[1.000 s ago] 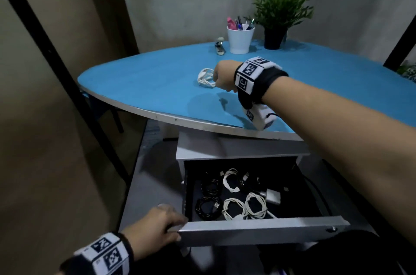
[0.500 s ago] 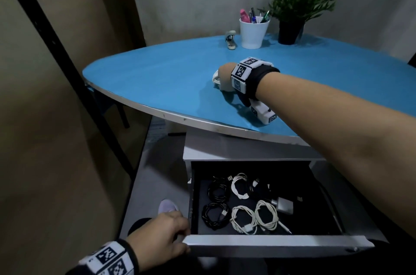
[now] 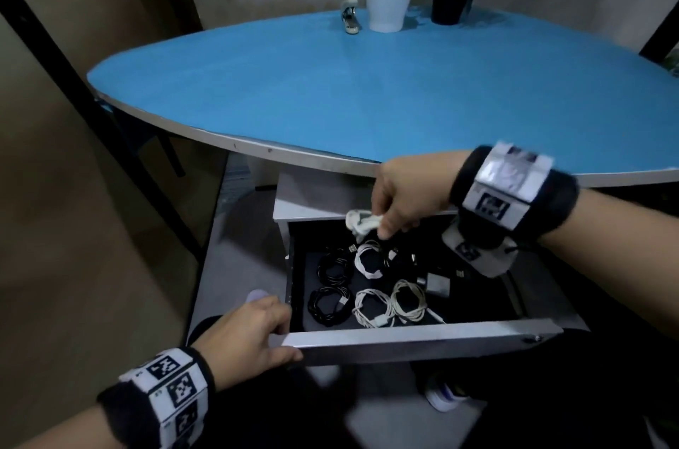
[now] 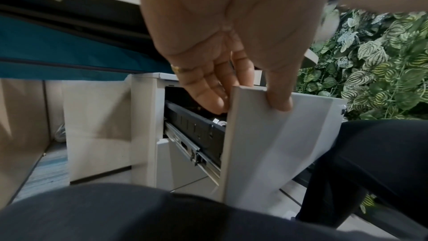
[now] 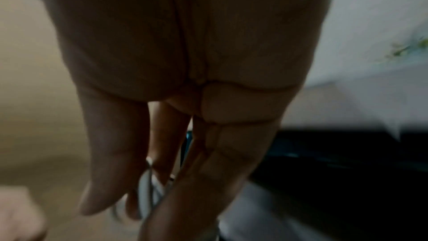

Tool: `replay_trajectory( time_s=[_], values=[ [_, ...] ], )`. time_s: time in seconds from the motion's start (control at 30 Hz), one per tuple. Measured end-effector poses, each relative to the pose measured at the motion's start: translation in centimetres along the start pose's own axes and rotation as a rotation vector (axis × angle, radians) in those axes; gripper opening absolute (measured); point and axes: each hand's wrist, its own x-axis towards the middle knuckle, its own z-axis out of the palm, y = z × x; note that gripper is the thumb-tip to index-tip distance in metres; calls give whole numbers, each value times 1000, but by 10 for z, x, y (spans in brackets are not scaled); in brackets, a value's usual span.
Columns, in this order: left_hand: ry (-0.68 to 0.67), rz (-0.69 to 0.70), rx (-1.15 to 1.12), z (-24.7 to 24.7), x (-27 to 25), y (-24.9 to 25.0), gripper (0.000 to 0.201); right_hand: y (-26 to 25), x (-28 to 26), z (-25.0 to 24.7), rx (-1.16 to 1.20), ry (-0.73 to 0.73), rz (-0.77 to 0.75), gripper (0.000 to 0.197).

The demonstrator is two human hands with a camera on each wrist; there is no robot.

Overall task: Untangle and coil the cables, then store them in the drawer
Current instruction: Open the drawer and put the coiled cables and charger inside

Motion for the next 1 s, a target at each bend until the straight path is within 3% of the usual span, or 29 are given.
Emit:
replay_trajectory(
  time_s=[0.17, 0.27, 0.43, 0.53, 0.67, 0.77, 0.83, 0.93, 1.0],
  values=[
    [-52, -28, 27, -2, -1, 5, 45, 3, 67, 66, -218, -17, -40, 28],
    [-122, -20, 8, -4, -1, 6, 44, -6, 105, 91, -348, 16, -90, 14],
    [-208, 9, -27, -7, -1, 8, 43, 2, 158, 119, -338, 112, -61, 13],
    [-229, 19, -23, -8, 0, 8, 42, 6, 176, 125, -327, 84, -33, 20],
    [-223, 22, -25, -8, 1, 8, 41, 4, 186, 125, -355, 3, 22, 13],
    [-217, 15, -8, -7, 1, 7, 42, 10, 198, 130, -364, -60, 52, 30],
    [-209, 0, -1, -8, 2, 6, 45, 15, 203, 134, -387, -94, 88, 30],
    [-182, -24, 17, -10, 3, 7, 42, 8, 179, 123, -406, -47, 15, 6],
    [-136, -31, 39, -11, 4, 7, 40, 5, 153, 111, -394, 14, -42, 13]
  ],
)
